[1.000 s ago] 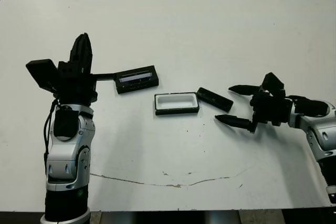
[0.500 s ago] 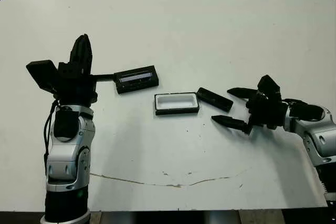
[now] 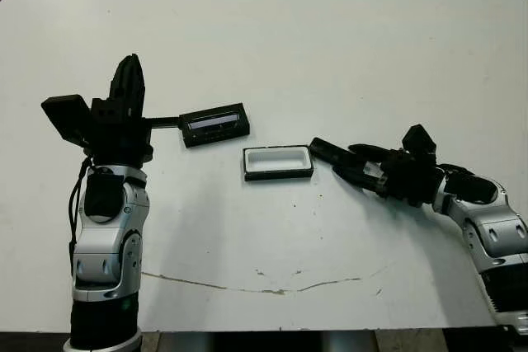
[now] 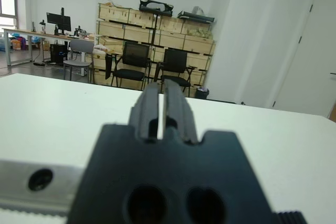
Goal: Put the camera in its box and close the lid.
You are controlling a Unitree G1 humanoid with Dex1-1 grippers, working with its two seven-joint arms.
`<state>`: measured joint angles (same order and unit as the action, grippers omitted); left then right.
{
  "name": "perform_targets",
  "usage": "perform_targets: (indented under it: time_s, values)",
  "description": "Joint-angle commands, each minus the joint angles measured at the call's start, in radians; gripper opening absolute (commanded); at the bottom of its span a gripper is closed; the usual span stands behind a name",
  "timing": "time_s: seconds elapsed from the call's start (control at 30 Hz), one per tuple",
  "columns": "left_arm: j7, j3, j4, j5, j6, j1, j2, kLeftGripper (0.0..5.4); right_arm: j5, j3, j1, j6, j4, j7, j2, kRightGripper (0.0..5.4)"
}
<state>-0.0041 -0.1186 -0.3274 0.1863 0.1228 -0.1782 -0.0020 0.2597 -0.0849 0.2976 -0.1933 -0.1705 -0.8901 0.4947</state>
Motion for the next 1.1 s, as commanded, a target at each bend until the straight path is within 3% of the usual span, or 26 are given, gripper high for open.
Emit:
perform_targets:
  time_s: [0.03, 0.2, 0.4, 0.5, 0.6, 0.8, 1.1]
  values:
    - [0.006, -0.002, 0.015, -0.007, 0.013, 0.010, 0.007, 0.00, -0.034, -0.019, -0.001, 0.006, -0.017, -0.023, 0.024, 1.31]
    - [0.007, -0.003, 0.020, -0.004, 0.011, 0.005, 0.006, 0.00, -0.047, -0.040, 0.040, -0.007, -0.014, -0.088, 0.060, 0.70]
    - [0.012, -0.003, 0.022, -0.009, 0.012, 0.004, 0.006, 0.00, -0.057, -0.028, 0.081, 0.006, -0.025, -0.125, 0.091, 0.69]
    - [0.010, -0.004, 0.018, -0.003, 0.015, 0.005, 0.006, 0.00, -0.049, -0.003, 0.099, -0.050, -0.014, -0.103, 0.104, 0.69]
    - [0.007, -0.005, 0.017, -0.001, 0.017, 0.005, 0.010, 0.00, -0.026, 0.043, 0.125, -0.050, -0.027, -0.081, 0.097, 0.69]
    - [0.008, -0.002, 0.019, -0.005, 0.016, 0.005, 0.009, 0.00, 0.005, 0.081, 0.267, -0.080, -0.072, -0.099, 0.096, 0.69]
    - [0.006, 0.003, 0.017, -0.003, 0.013, 0.012, 0.005, 0.00, -0.020, -0.021, 0.508, -0.053, -0.197, -0.294, 0.090, 0.69]
